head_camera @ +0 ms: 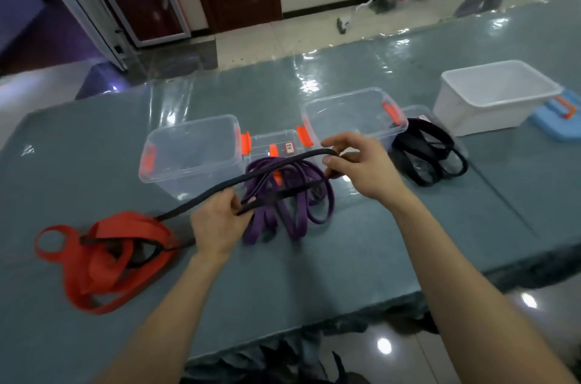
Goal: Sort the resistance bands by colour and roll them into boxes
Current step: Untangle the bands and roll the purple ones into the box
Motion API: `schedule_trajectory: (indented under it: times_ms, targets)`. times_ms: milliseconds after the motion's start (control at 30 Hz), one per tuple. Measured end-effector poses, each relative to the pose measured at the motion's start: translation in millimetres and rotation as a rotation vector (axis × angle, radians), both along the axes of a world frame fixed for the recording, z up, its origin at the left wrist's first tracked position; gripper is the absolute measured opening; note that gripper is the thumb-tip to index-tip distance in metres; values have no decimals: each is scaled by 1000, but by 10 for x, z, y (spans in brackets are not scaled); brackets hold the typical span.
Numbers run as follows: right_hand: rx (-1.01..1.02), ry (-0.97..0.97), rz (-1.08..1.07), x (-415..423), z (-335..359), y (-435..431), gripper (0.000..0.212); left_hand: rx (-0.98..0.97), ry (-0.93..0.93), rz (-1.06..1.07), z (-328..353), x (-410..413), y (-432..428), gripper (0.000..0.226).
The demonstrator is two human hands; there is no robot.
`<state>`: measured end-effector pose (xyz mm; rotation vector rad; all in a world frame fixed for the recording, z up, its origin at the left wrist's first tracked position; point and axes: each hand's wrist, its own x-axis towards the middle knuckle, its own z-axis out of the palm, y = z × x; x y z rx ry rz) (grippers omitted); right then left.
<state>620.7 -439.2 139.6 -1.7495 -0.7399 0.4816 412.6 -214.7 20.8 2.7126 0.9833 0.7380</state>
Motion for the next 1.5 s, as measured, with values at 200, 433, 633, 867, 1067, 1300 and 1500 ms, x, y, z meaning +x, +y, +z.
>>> schedule_trajectory:
  times_ms: [200,433,633,867,1067,1300,1500]
  targets:
    - [-244,-204,33,3,20,114,23,122,116,24,83,100,-100,54]
    - [94,-84,267,-197,481,333,27,-631,55,-173,13,335,-156,44]
    - [223,102,-104,267,197,251,21,-552,530,61,219,-285,612,46]
    - [-586,-337,339,-61,-385,967,68,-532,614,-104,1664,-179,1181,51]
    - [-222,-341,565,-811,144,2036,89,-549,556,-226,2122,-320,1148,20]
    - [-207,-263,761,-1157,529,2419,33,-937,56,-270,1715,-1135,1413,67]
    - [-59,-363,624,-1558,1210,2612,38,-881,-36,-129,787,-1258,1415,41]
